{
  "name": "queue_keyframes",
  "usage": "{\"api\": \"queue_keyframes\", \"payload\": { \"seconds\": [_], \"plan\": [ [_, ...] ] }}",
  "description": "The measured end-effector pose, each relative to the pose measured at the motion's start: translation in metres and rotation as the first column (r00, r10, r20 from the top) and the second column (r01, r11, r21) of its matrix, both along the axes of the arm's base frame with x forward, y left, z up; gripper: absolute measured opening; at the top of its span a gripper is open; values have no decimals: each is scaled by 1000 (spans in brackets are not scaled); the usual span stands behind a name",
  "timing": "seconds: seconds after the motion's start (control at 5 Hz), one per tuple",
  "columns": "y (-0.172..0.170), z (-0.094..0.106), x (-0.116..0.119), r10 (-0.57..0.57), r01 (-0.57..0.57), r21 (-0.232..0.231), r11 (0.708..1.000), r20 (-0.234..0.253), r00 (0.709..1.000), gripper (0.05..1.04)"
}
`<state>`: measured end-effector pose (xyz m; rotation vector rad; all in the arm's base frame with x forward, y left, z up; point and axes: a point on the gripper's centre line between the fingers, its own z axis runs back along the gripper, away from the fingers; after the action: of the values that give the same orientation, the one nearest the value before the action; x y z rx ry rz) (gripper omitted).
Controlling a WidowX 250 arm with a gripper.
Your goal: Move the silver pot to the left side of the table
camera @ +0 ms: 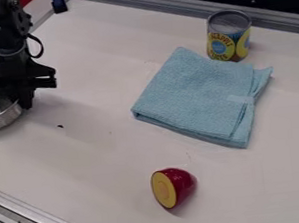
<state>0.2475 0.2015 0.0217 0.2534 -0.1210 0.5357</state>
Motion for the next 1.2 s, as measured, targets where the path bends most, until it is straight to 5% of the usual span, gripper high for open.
{"api": "queue_keyframes", "payload": {
  "seconds": [0.4, 0.6, 1.2],
  "plan": [
    [-22, -8, -13, 19, -19, 2, 1000, -19, 1000, 80],
    [-22, -8, -12, 50, -50, 8, 999, 2, 999, 229],
    [-27, 32, -3, 116, -112, -106, 988, 34, 993, 989]
  ]
}}
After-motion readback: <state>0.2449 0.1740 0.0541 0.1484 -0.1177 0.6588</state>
